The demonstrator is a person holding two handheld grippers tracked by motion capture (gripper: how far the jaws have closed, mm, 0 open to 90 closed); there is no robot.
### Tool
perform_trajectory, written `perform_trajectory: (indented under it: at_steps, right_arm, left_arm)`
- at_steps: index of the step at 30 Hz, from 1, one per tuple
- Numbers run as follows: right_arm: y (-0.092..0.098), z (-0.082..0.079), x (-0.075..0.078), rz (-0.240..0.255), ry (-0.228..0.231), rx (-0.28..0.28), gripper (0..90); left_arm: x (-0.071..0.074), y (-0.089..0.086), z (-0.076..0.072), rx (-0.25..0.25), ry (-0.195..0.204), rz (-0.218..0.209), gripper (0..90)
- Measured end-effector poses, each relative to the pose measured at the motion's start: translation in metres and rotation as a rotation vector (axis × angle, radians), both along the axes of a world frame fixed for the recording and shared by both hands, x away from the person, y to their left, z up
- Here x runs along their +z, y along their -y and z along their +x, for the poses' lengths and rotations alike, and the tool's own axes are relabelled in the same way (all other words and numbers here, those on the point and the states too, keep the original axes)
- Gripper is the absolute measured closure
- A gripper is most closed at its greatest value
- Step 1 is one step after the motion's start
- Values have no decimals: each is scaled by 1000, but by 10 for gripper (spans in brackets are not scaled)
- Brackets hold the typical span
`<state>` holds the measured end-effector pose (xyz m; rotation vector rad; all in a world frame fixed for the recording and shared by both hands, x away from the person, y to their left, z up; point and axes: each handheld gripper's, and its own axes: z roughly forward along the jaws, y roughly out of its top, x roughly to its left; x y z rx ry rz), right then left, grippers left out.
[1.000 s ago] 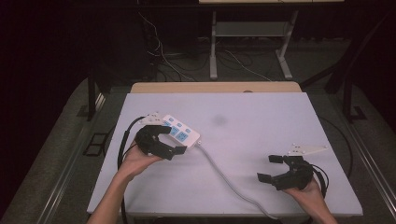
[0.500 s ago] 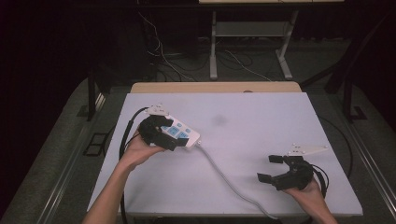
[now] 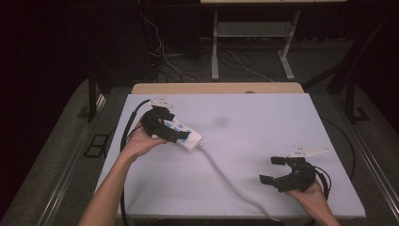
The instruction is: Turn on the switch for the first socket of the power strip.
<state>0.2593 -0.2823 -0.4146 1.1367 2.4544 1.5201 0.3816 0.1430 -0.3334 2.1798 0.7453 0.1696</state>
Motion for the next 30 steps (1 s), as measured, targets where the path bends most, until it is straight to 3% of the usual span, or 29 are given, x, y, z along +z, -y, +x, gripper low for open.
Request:
perform_trajectory:
  at_steps: [16, 26, 30]
  right_arm:
    - [1, 1, -1, -1, -4, -2, 33]
    - [1, 2, -2, -11, -9, -8, 33]
    - [1, 2, -2, -12, -7, -12, 33]
  left_arm:
    - [3, 5, 28, 7, -28, 33, 215]
    - [-7, 9, 37, 35, -5, 71, 493]
    - [-11, 11, 40, 34, 21, 66, 594]
